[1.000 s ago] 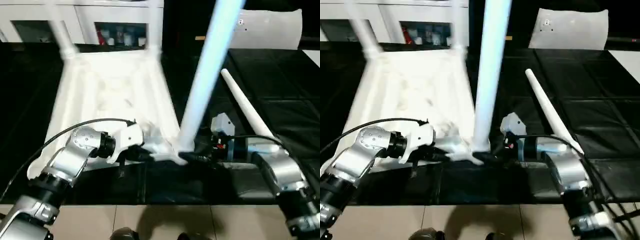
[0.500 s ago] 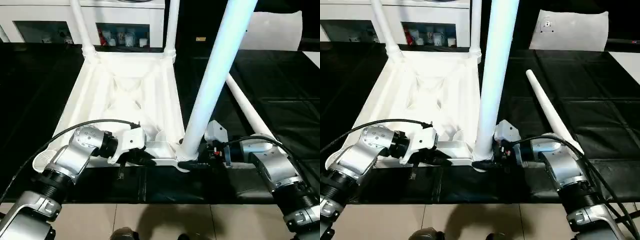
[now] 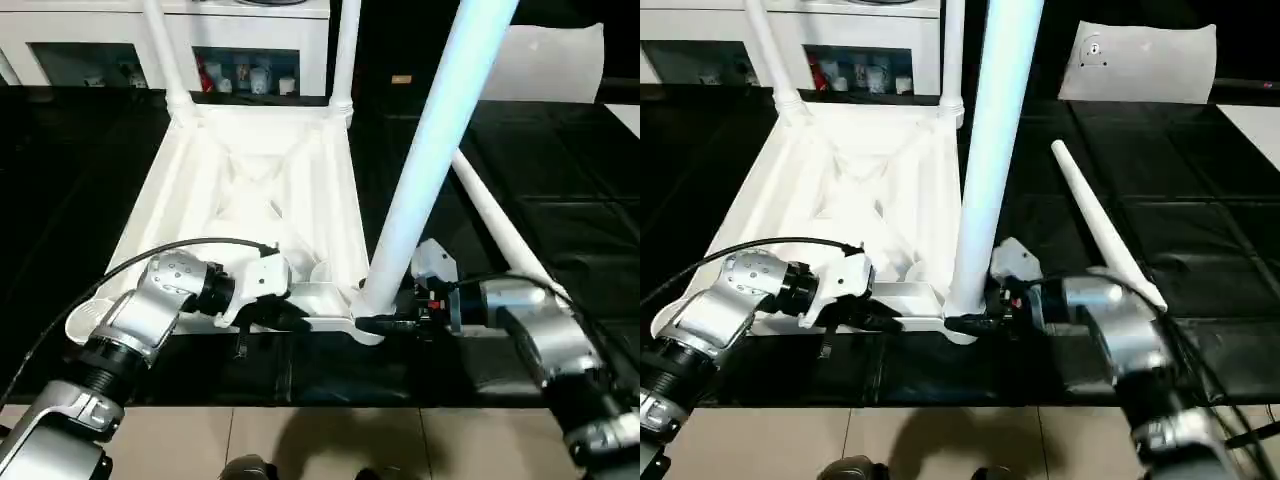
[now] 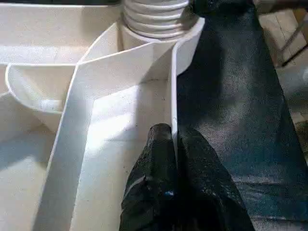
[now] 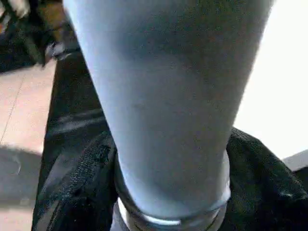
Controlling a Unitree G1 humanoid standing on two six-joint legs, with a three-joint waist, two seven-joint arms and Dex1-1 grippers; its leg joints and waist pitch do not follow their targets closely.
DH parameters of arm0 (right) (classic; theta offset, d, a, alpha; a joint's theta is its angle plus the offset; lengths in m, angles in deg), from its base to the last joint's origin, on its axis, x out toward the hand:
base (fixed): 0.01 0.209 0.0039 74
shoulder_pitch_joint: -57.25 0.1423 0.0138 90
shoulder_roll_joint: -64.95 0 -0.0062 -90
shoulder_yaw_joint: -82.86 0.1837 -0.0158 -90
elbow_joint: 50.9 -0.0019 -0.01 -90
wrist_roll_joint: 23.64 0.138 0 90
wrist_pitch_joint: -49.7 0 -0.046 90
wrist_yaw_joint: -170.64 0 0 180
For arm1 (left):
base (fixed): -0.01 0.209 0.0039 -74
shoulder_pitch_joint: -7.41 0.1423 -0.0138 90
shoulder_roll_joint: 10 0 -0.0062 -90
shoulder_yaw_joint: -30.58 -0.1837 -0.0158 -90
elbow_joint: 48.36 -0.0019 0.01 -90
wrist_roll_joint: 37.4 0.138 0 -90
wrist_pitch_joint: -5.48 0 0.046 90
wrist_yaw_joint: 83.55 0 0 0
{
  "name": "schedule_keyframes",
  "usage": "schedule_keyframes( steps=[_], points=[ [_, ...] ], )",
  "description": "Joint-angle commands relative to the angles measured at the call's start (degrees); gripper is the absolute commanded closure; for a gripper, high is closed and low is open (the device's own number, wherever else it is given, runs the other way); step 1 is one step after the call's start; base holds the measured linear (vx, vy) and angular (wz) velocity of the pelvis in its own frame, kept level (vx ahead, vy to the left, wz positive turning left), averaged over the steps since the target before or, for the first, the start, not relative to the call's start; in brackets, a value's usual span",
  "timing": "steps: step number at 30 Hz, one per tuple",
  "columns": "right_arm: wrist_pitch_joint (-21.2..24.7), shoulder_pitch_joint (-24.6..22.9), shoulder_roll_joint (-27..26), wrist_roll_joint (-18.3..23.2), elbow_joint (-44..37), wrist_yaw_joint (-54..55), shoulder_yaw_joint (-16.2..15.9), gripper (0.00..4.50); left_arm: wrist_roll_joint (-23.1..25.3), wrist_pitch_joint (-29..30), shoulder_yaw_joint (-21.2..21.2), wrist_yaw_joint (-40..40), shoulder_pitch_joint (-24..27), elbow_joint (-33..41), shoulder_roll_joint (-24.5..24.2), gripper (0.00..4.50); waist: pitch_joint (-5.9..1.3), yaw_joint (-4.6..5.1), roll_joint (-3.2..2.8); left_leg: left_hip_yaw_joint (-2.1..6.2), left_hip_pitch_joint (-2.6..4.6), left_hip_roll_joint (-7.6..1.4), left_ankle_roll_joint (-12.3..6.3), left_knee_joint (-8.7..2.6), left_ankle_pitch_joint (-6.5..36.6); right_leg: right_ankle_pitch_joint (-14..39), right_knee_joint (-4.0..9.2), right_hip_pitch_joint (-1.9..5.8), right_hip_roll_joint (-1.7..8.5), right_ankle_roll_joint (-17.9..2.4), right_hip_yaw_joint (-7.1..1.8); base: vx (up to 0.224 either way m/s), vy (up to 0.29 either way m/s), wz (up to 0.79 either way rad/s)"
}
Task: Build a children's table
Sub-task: Rotate leg to tighten
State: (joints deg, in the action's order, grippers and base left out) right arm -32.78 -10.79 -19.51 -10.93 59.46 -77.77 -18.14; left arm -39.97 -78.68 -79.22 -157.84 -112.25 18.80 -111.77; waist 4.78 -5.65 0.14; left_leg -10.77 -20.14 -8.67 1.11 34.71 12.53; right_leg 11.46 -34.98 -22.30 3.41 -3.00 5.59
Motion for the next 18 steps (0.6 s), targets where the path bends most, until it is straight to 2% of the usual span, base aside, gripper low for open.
schedule_keyframes(
  steps=[1,2,3,4,5,6,8,9,10,12,13,15,17,18],
  points=[
    [3.74,-1.76,-4.01,1.47,-1.09,5.1,-1.15,1.76,-1.51,2.82,1.24,4.9,0.24,2.76,3.37,4.5,-3.84,0.24,-0.1,2.26,0.24,-5.6,-3.85,-4.18,5.0,11.0,4.28,3.0,7.07,-12.04,-4.46,0.0,0.0,0.0],
    [4.53,-2.19,-5.69,1.14,-1.11,8.18,-0.83,1.76,-1.64,3.96,1.75,6.9,0.53,3.33,4.45,4.5,-3.43,0.54,0.0,2.35,0.28,-5.62,-2.8,-4.46,6.87,14.59,4.83,2.82,7.07,-11.33,-4.49,0.0,0.0,0.0],
    [4.96,-2.37,-6.95,0.82,-0.96,10.38,-0.65,1.76,-1.66,4.73,2.14,8.51,0.69,3.62,5.34,4.5,-3.16,0.83,-0.23,2.52,0.66,-5.54,-1.55,-4.64,9.6,20.13,5.63,2.6,7.18,-10.16,-4.38,0.0,0.0,0.0],
    [7.36,-2.34,-11.42,0.49,-0.19,17.01,0.26,1.76,-1.28,7.34,3.03,13.78,0.98,4.56,8.38,4.5,-3.23,1.21,-0.12,2.71,0.39,-5.36,-0.68,-4.78,10.14,22.98,5.73,3.06,7.18,-8.98,-4.37,0.0,0.0,0.0],
    [7.36,-2.34,-11.42,0.49,-0.19,17.01,0.26,1.76,-1.28,7.34,3.03,13.78,0.98,4.56,8.38,4.5,-3.09,1.41,-0.14,2.84,0.32,-5.45,-0.33,-4.95,10.43,23.9,5.87,2.93,7.17,-8.58,-4.35,0.0,0.0,0.0],
    [9.11,-1.87,-14.72,0.1,0.67,21.58,1.09,1.76,-0.53,9.36,3.47,17.92,1.02,5.19,10.81,4.5,-3.05,1.86,-0.21,2.97,0.54,-5.4,0.21,-4.97,11.65,26.23,6.21,2.71,7.17,-7.52,-4.29,0.0,0.0,0.0],
    [10.09,-1.1,-17.47,-0.37,1.78,25.41,1.83,1.76,-0.05,11.26,3.93,21.39,0.96,5.78,13.06,4.5,-3.01,2.36,-0.23,2.95,0.61,-4.94,-0.05,-4.74,12.24,28.78,6.68,2.64,7.29,-6.66,-4.26,0.0,0.0,0.0],
    [10.77,-0.17,-19.63,-0.78,2.93,28.67,2.35,1.76,0.39,12.9,4.57,24.68,0.75,6.23,15.16,4.5,-2.89,2.81,-0.3,2.84,0.55,-4.93,-0.07,-4.8,12.15,29.1,6.75,2.4,7.05,-6.5,-4.32,0.0,0.0,0.0],
    [11.17,0.95,-21.55,-1.14,4.41,31.75,2.92,1.76,0.46,14.5,5.2,27.45,0.52,6.65,17.25,4.5,-2.96,3.12,-0.21,2.98,0.6,-4.86,-0.02,-4.82,12.19,29.69,6.82,2.5,7.03,-6.17,-4.14,0.0,0.0,0.0],
    [11.51,1.96,-23.01,-1.51,5.71,34.44,3.52,1.76,0.5,15.77,5.7,29.59,0.24,6.93,18.87,4.5,-3.19,3.32,-0.27,2.85,0.48,-4.75,-0.64,-4.62,11.02,28.3,6.72,2.55,7.01,-6.13,-4.31,0.0,0.0,0.0],
    [12.12,3.87,-25.03,-2.16,8.36,38.61,4.55,1.76,1.08,17.2,6.44,33.57,-0.6,6.92,21.61,4.5,-3.32,3.25,-0.16,2.81,0.42,-4.68,-1.04,-4.58,10.21,26.92,6.66,2.61,6.92,-6.37,-4.29,0.0,0.0,0.0],
    [12.02,6.93,-27.7,-3.82,13.04,44.57,5.74,1.76,2.31,18.59,7.23,39.02,-2.08,6.7,25.44,4.5,-3.56,3.79,-0.3,2.74,0.1,-4.87,-1.0,-4.52,8.15,21.51,5.89,2.69,6.79,-8.5,-4.32,0.0,0.0,0.0],
    [11.73,7.62,-28.96,-3.82,14.23,46.03,7.02,1.76,3.0,19.25,6.88,39.63,-2.34,7.25,26.27,4.5,-4.03,3.46,-0.18,2.53,-0.11,-4.61,-2.19,-4.19,5.28,16.53,5.46,3.02,6.73,-9.31,-4.37,0.0,0.0,0.0],
    [11.3,7.68,-29.2,-3.93,14.32,45.9,7.33,1.41,3.29,19.32,6.48,39.09,-2.25,7.59,26.16,4.5,-4.1,3.24,-0.18,2.39,-0.2,-4.7,-3.37,-4.15,3.43,12.72,5.12,3.0,6.69,-9.96,-4.44,0.0,0.0,0.0]
  ],
)
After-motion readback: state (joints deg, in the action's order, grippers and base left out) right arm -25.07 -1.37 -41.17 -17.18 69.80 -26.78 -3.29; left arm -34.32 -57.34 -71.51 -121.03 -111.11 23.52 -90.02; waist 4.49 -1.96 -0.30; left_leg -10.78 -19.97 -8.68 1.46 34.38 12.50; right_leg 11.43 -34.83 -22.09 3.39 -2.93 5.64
